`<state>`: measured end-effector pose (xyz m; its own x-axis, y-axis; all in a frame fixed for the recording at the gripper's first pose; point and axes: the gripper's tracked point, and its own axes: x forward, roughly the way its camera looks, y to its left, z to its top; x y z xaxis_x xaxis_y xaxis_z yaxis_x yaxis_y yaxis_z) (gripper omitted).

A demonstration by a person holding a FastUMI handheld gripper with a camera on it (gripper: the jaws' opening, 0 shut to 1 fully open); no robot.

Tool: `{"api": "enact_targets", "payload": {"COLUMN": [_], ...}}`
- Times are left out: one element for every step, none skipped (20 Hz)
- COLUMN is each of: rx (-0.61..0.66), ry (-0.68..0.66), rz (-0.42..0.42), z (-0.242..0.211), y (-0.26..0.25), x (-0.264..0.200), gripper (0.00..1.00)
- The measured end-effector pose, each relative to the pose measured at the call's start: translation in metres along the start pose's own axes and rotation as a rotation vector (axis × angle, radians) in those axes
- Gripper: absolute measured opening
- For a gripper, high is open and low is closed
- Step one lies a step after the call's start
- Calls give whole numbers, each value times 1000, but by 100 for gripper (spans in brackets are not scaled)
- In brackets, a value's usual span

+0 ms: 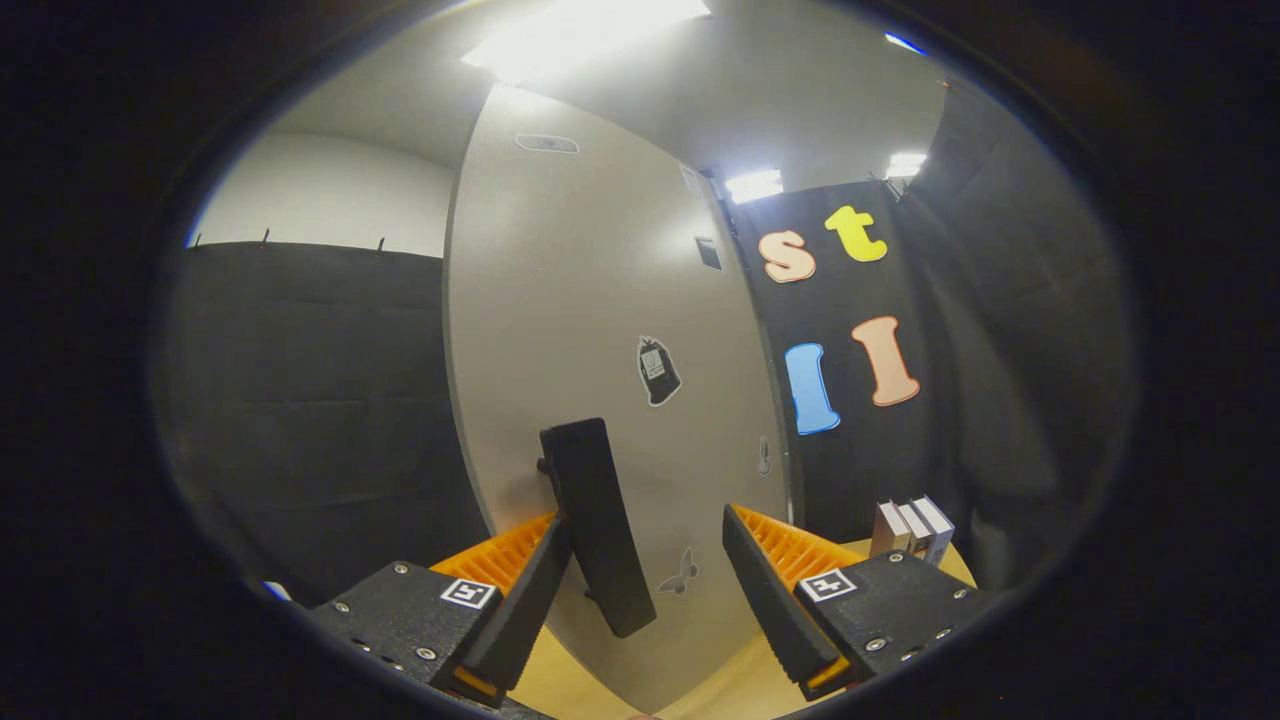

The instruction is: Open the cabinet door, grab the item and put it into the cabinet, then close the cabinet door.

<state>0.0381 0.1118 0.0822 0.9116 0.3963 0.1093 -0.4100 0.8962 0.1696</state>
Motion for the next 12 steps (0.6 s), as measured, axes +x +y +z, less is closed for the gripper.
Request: {"api": "enact_targets", "payload": {"rx": [4, 5, 1, 0, -5, -13, -26, -45, -64, -82, -86, -72], "ry": [2, 5, 8, 6, 6, 3, -1, -5, -11, -16, -15, -7], "rz": [8, 14, 12, 23, 29, 29, 23, 25, 26, 27, 26, 23], "z": [-2, -4, -5, -5, -6, -7, -7, -6, -7, -7, -9, -12], "y": [4, 8, 9, 12, 17, 20, 22, 26, 32, 36, 39, 41], "x": [5, 10, 15, 19, 25, 29, 33, 39, 44, 48, 54, 59], "gripper": [94, 94, 94, 94, 94, 94, 96, 97, 97, 98, 98, 97]}}
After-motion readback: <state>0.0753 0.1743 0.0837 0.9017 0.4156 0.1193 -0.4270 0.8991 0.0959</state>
